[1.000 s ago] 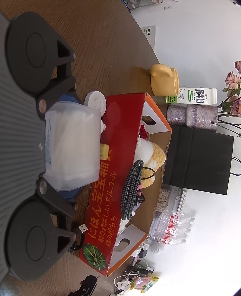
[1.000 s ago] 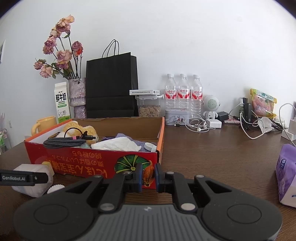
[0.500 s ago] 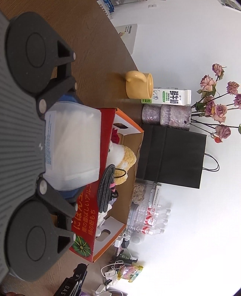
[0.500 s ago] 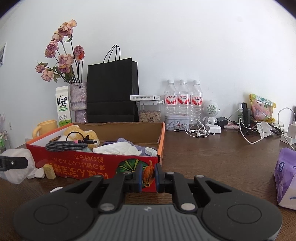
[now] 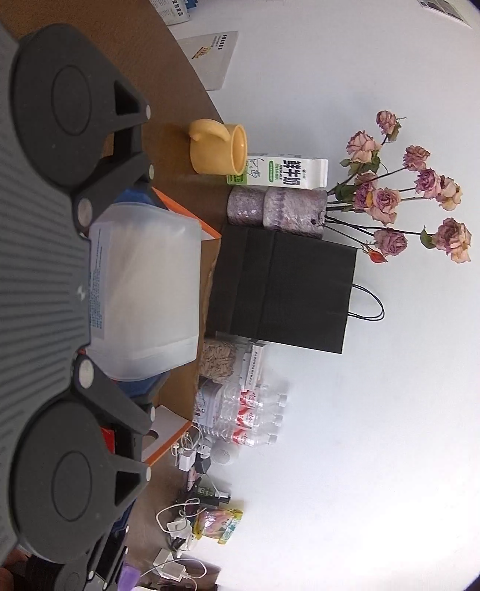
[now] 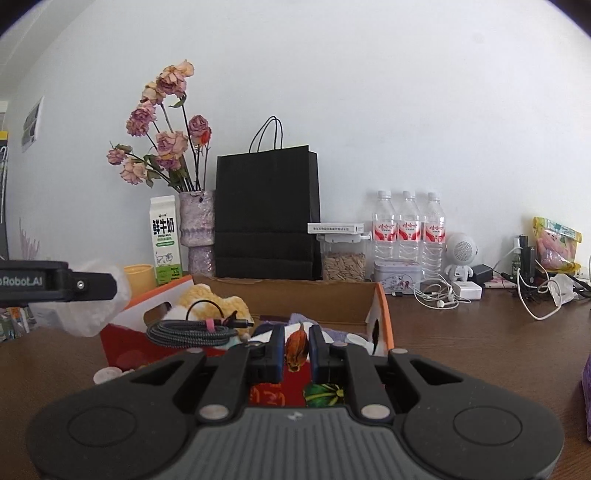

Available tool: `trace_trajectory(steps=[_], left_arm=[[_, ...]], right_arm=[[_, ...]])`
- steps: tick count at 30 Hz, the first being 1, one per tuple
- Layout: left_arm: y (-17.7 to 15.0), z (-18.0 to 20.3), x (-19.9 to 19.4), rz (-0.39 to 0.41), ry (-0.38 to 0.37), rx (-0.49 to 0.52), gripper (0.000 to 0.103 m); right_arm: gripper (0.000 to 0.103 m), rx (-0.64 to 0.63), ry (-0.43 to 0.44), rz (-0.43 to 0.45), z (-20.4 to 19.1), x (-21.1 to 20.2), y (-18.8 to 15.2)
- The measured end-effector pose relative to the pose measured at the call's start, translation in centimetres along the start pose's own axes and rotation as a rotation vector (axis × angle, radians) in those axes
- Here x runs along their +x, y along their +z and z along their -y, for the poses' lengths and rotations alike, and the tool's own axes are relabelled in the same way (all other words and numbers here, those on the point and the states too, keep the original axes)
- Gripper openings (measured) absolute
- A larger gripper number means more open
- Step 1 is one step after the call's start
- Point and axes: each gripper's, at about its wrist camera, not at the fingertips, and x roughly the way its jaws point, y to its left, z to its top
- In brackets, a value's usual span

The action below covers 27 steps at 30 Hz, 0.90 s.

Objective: Organize objects
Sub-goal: 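Lift the container and orange item and carry them over the box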

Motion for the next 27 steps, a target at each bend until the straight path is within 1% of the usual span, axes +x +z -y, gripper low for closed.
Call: trace_trajectory(steps=[5, 12, 15, 19, 22, 25, 27], left_arm=[[1.7, 1.4, 1.2, 0.041, -0.015, 0.023, 0.083], [3.4, 3.1, 4.2, 0.033, -0.012, 0.047, 0.083], [3.6, 3.6, 5.9, 0.03, 0.003, 0.043, 0.083], [3.6, 4.2, 8.8, 0.017, 0.017, 0.037, 0.083], [4.0, 4.6, 10.7, 0.013, 0.013, 0.041, 0.083], [4.3, 4.6, 12.2, 0.009, 0.005, 0.039, 0.083], [4.2, 4.5, 13.1, -0.015, -0.007, 0.041, 0.083]], right_arm=[[0.012, -0.021, 0.019, 0.019, -1.3, 1.7, 1.9], [0.012, -0.007, 0.019, 0.051, -1.2, 4.9, 4.6], [0.012, 0.003, 0.0, 0.051, -0.5, 6.9, 4.8], [0.012, 0.046, 0.001, 0.005, 0.9, 9.6, 4.4], [0.012, 0.066, 0.015, -0.018, 1.9, 10.9, 4.2], [0.012, 0.051, 0.024, -0.041, 2.4, 12.1, 3.9], [0.012, 0.05, 0.034, -0.067, 2.5, 13.0, 3.6]])
